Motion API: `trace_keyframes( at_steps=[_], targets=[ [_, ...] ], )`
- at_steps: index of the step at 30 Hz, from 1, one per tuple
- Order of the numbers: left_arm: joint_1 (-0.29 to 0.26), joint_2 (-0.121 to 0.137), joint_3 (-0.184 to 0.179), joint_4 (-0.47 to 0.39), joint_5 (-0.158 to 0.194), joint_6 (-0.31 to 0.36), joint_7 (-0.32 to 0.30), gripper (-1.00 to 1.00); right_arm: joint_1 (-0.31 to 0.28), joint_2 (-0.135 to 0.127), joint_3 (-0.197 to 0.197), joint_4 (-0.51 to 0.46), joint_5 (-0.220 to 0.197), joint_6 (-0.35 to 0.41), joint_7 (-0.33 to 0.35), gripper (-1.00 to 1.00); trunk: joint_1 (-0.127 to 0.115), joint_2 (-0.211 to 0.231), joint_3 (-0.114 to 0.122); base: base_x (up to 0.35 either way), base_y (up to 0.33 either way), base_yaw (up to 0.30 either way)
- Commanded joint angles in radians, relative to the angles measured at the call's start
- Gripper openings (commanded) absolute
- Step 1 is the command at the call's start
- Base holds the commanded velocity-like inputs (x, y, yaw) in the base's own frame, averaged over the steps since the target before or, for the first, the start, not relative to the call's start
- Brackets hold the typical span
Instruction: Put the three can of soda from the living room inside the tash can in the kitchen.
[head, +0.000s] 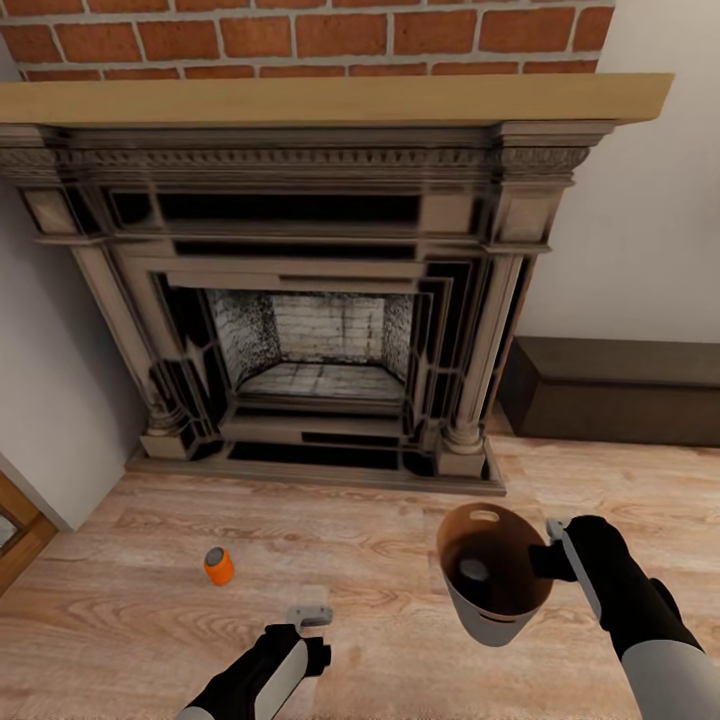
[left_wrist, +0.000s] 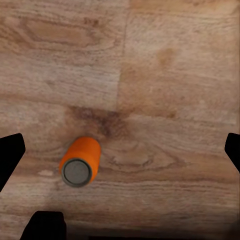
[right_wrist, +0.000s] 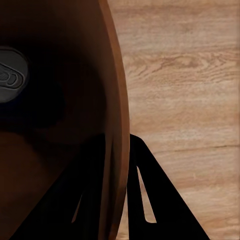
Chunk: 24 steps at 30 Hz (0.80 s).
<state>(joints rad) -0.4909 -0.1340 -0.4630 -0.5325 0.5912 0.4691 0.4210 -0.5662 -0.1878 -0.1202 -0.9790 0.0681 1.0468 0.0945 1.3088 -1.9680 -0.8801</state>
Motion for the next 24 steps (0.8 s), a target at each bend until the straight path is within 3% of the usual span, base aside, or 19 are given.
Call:
trace_keyframes(
  at_steps=[1,10,21,24],
  targets=[
    [0.0,0.0,0.0,0.004,0.0,-0.001,-0.002,1.0,0.0,0.001,0.0,-0.001,-0.018,0.0,0.005,-1.0,0.0,0.0,-0.002,0.0,0.0,0.0],
    [0.0,0.0,0.0,0.062,-0.003,-0.006,-0.012,1.0,0.0,0.001,0.0,0.0,-0.019,0.0,0.006,-1.0,0.031,-0.056,-0.041,0.0,0.0,0.0],
    [0.0,0.004,0.003,0.068,0.001,-0.007,-0.038,1.0,0.0,0.003,0.001,-0.001,-0.019,0.0,0.006,-1.0,0.031,-0.056,-0.059,0.0,0.0,0.0],
    [0.0,0.005,0.003,0.068,0.001,-0.007,-0.04,1.0,0.0,0.003,0.001,0.0,-0.019,0.0,0.006,-1.0,0.042,-0.077,-0.073,0.0,0.0,0.0]
  ],
)
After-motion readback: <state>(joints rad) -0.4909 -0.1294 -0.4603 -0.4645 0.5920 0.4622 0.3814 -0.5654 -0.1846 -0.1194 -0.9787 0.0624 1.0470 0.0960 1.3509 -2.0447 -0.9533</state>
